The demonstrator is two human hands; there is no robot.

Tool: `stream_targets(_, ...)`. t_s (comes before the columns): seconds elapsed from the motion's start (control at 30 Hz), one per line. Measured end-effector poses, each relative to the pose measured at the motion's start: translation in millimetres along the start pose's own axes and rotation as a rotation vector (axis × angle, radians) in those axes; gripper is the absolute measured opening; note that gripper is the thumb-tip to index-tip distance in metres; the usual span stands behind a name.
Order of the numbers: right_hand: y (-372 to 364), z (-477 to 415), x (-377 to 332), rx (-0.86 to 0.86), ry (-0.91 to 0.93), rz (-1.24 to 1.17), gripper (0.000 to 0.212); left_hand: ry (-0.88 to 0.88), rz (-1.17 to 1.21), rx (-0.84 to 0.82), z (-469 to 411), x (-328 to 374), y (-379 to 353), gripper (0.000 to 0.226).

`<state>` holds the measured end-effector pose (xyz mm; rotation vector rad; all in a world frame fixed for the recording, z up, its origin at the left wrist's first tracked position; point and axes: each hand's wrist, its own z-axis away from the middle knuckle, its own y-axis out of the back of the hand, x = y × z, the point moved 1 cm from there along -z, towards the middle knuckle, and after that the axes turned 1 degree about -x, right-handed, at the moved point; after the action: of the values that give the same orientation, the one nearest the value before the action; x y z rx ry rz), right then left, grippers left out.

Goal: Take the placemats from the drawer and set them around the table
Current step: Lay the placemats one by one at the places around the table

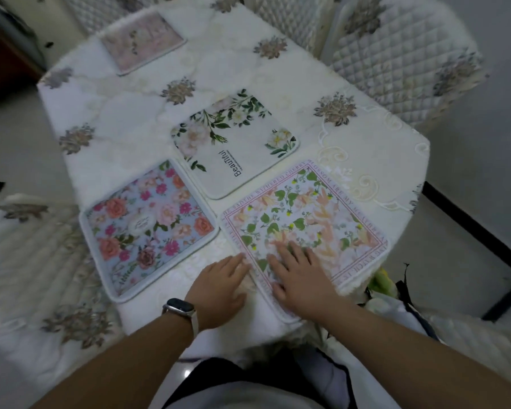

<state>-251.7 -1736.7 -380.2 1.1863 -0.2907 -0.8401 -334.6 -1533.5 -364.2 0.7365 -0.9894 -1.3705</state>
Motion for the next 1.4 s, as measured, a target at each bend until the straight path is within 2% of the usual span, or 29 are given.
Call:
stream_targets(0.07, 22, -6, -8, -0.027, 0.056, 0.005, 0.052, 0.085, 0.059, 0.022, 23, -18, 13, 0.073)
stream_targets(0.13, 45, -17, -20, 0.018, 0.11, -0.018, 0.044, 0.173, 0.114, 0.138, 48, -40, 29, 0.063)
stream_targets(0.23, 78, -38, -49, 0.115, 0.191, -0.002, 0.041, 0.218, 0.049, 0.3, 84, -78, 49, 0.055)
stream_targets(0.3, 95, -52, -79, 0.179, 0.256, 0.059, 0.037, 0.238, 0.026, 0.336, 112, -106, 58, 0.05)
stream_targets(0.5, 140, -75, -215, 0.302, 0.469, 0.152, 0.047, 0.23, -0.07, 0.428, 219, -166, 66, 0.042)
stream_targets(0.7, 134, -79, -373, 0.306, 0.548, 0.179, 0.043, 0.573, 0.053, 0.648, 357, -257, 41, 0.043)
stream_targets(1.07, 89, -85, -604, 0.242, 0.679, 0.283, 0.045, 0.84, 0.178, 0.681, 551, -361, -54, 0.047)
stream_targets(1.4, 84, -136, -701, 0.201, 0.774, 0.376, 0.049, 0.984, 0.213, 0.693, 606, -410, -76, 0.048)
